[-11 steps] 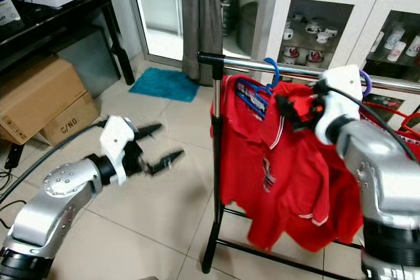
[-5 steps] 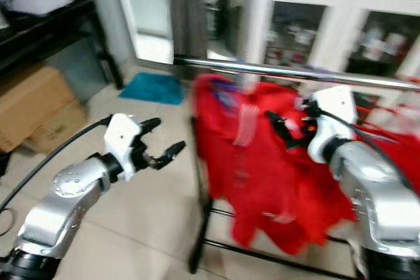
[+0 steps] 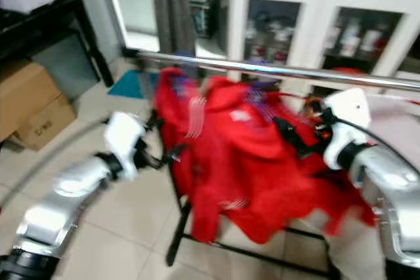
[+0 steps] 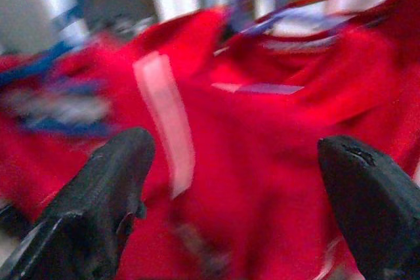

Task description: Hang hanger

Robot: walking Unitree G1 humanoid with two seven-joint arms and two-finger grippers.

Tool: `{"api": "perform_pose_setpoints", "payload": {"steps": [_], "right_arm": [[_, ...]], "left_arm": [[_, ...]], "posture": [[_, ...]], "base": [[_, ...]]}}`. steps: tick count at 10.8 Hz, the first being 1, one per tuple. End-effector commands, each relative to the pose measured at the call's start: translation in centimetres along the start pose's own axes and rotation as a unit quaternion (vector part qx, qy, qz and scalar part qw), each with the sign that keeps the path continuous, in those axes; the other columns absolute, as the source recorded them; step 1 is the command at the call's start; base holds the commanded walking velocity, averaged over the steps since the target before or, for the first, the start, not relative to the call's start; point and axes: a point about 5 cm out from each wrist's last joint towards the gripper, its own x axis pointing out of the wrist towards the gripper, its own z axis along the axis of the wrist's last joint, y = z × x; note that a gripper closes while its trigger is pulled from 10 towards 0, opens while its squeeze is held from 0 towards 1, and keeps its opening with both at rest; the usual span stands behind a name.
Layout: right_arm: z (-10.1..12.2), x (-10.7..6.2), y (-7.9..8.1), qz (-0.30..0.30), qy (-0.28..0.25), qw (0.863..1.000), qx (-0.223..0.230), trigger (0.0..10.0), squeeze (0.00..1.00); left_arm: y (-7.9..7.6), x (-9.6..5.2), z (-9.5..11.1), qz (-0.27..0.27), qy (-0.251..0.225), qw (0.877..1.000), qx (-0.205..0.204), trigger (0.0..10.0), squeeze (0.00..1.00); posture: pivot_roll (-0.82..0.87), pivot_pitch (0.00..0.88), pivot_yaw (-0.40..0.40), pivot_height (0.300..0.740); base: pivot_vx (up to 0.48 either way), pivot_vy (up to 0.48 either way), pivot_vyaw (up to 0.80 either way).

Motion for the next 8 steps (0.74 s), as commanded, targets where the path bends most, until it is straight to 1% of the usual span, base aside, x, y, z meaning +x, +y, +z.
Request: {"api": "perform_pose_setpoints", "payload": {"steps": [1,2,3,4,5,6,8], "right_arm": [[0.6,-0.1,0.3,0.013,-0.015,1.0,-0.008,10.0,0.0],[0.6,-0.4,0.2,0.018,-0.012,1.0,-0.012,10.0,0.0],[0.6,-0.7,0.0,0.016,-0.009,1.0,-0.01,10.0,0.0],[0.6,-0.6,-0.2,0.007,-0.003,1.0,-0.002,10.0,0.0],[0.6,-0.3,-0.3,-0.002,0.005,1.0,0.003,10.0,0.0],[0.5,0.8,0.1,-0.006,0.009,1.0,0.015,10.0,0.0],[0.2,1.7,0.5,-0.01,0.011,1.0,0.026,10.0,0.0]], "left_arm": [[0.7,-0.5,0.2,0.01,0.002,1.0,0.011,10.0,1.0],[0.7,-0.5,0.2,0.008,-0.004,1.0,0.002,10.0,1.0],[0.7,-0.7,0.4,-0.004,-0.013,1.0,-0.001,10.0,1.0],[0.6,-0.9,0.5,-0.023,-0.019,1.0,-0.008,10.0,1.0],[0.4,-1.0,0.6,-0.043,-0.019,0.999,-0.016,10.0,1.0],[-0.1,-0.9,0.6,-0.094,-0.015,0.995,-0.033,10.0,1.0],[-0.5,-1.0,0.6,-0.131,-0.007,0.99,-0.043,10.0,1.0]], "posture": [[-0.1,0.0,0.072,0.74],[-0.1,0.0,0.074,0.74],[-0.1,0.0,0.076,0.74],[-0.1,0.0,0.079,0.74],[-0.1,0.0,0.083,0.74],[-0.1,0.0,0.086,0.74],[-0.1,0.0,0.089,0.74]], "base": [[0.0,-0.48,0.0],[0.0,0.0,0.0],[0.0,0.0,0.0],[0.0,0.0,0.0],[0.0,0.0,0.0],[0.0,0.0,0.0],[0.0,0.0,0.0]]}}
